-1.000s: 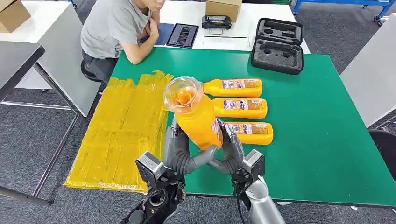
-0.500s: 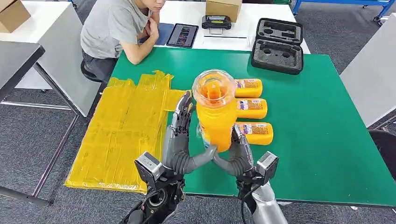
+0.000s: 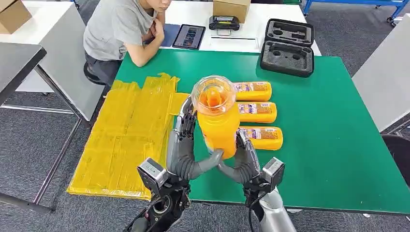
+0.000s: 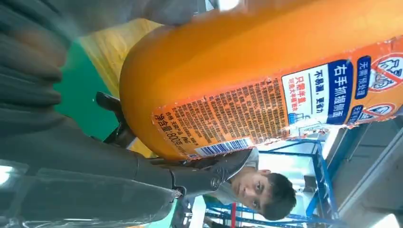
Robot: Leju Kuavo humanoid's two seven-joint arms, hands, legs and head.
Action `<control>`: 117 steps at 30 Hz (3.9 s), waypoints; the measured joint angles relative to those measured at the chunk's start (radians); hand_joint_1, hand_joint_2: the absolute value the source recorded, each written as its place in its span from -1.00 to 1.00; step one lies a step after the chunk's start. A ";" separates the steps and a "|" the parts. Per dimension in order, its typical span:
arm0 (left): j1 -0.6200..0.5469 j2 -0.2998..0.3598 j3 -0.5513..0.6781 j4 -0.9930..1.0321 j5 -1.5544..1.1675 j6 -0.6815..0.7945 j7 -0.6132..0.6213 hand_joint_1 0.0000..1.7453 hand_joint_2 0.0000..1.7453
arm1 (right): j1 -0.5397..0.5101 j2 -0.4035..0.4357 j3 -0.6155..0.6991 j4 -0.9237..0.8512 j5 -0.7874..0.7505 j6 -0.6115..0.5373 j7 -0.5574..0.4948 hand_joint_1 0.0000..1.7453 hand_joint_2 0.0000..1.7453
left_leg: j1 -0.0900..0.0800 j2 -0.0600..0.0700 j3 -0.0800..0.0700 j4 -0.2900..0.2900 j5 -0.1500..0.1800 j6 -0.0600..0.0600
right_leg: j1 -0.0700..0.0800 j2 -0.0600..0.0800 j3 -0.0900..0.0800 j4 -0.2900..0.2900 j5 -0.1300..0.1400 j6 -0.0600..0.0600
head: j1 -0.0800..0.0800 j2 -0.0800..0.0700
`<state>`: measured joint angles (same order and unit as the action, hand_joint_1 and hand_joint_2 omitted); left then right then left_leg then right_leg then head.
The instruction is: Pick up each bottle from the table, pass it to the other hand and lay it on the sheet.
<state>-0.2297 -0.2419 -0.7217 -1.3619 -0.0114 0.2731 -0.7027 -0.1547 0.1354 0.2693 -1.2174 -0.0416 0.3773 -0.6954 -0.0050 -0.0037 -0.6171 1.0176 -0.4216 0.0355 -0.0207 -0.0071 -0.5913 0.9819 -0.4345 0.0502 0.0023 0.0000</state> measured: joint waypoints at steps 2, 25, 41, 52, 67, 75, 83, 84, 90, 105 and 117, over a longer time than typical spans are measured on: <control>0.000 0.000 0.000 -0.004 0.000 0.000 0.000 -1.00 1.00 | -0.004 0.001 0.000 0.009 0.002 0.002 0.000 1.00 1.00 | 0.000 0.000 0.000 0.000 0.000 0.000 | 0.000 0.000 0.000 0.000 0.000 0.000 | 0.000 0.000; 0.000 0.000 0.000 -0.007 0.003 -0.018 0.000 -1.00 1.00 | -0.034 0.009 0.000 0.057 0.018 -0.002 0.000 1.00 1.00 | 0.000 0.000 0.000 0.000 0.000 0.000 | 0.000 0.000 0.000 0.000 0.000 0.000 | 0.000 0.000; -0.001 0.000 0.006 -0.006 0.013 -0.065 0.000 1.00 1.00 | -0.033 0.009 0.003 0.073 0.027 -0.003 0.000 1.00 1.00 | 0.000 0.000 0.000 0.000 0.000 0.000 | 0.000 0.000 0.000 0.000 0.000 0.000 | 0.000 0.000; -0.003 0.000 0.017 -0.003 0.010 -0.065 0.000 1.00 1.00 | -0.039 0.015 0.008 0.092 0.028 -0.002 -0.001 1.00 1.00 | 0.000 0.000 0.000 0.000 0.000 0.000 | 0.000 0.000 0.000 0.000 0.000 0.000 | 0.000 0.000; -0.010 0.001 0.008 -0.003 -0.003 -0.033 0.000 1.00 1.00 | -0.083 0.011 0.009 0.168 -0.033 0.040 0.006 -1.00 -1.00 | 0.000 0.000 0.000 0.000 0.000 0.000 | 0.000 0.000 0.000 0.000 0.000 0.000 | 0.000 0.000; -0.020 0.021 0.008 -0.003 -0.007 -0.015 0.000 1.00 1.00 | -0.096 0.001 -0.007 0.213 -0.042 -0.003 0.002 -1.00 -1.00 | 0.000 0.000 0.000 0.000 0.000 0.000 | 0.000 0.000 0.000 0.000 0.000 0.000 | 0.000 0.000; -0.032 0.044 0.010 -0.003 -0.016 0.008 0.001 1.00 1.00 | -0.095 -0.003 -0.015 0.238 -0.026 -0.046 0.001 -1.00 -1.00 | 0.000 0.000 0.000 0.000 0.000 0.000 | 0.000 0.000 0.000 0.000 0.000 0.000 | 0.000 0.000; -0.036 0.047 0.009 -0.002 -0.027 0.031 0.001 1.00 1.00 | -0.095 -0.003 -0.018 0.238 -0.021 -0.055 0.001 -1.00 -1.00 | 0.000 0.000 0.000 0.000 0.000 0.000 | 0.000 0.000 0.000 0.000 0.000 0.000 | 0.000 0.000; -0.116 0.092 -0.042 0.087 -0.157 0.395 0.002 1.00 1.00 | -0.063 -0.008 -0.035 0.216 0.014 -0.124 0.000 -1.00 -1.00 | 0.000 0.000 0.000 0.000 0.000 0.000 | 0.000 0.000 -0.001 0.000 0.000 0.000 | -0.001 0.000; -0.174 0.070 0.253 0.445 -0.818 0.404 0.035 1.00 1.00 | 0.121 -0.018 -0.048 -0.046 0.107 -0.180 0.011 -1.00 -1.00 | 0.000 0.000 0.000 0.000 0.000 0.000 | 0.000 0.001 -0.001 0.000 0.000 0.000 | 0.000 0.000; -0.167 0.072 0.470 0.477 -1.507 0.406 0.509 1.00 1.00 | 0.154 -0.018 -0.049 -0.111 0.119 -0.151 0.022 -1.00 -1.00 | 0.000 0.000 0.000 0.000 0.000 0.000 | 0.000 0.001 -0.001 0.000 0.000 0.000 | 0.000 0.000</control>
<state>-0.3967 -0.1697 -0.2514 -0.8846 -1.5183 0.6786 -0.1933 -0.0008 0.1175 0.2201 -1.3283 0.0774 0.2262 -0.6737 -0.0049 -0.0032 -0.6173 1.0176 -0.4212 0.0353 -0.0207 -0.0065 -0.5922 0.9822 -0.4345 0.0501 0.0023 0.0000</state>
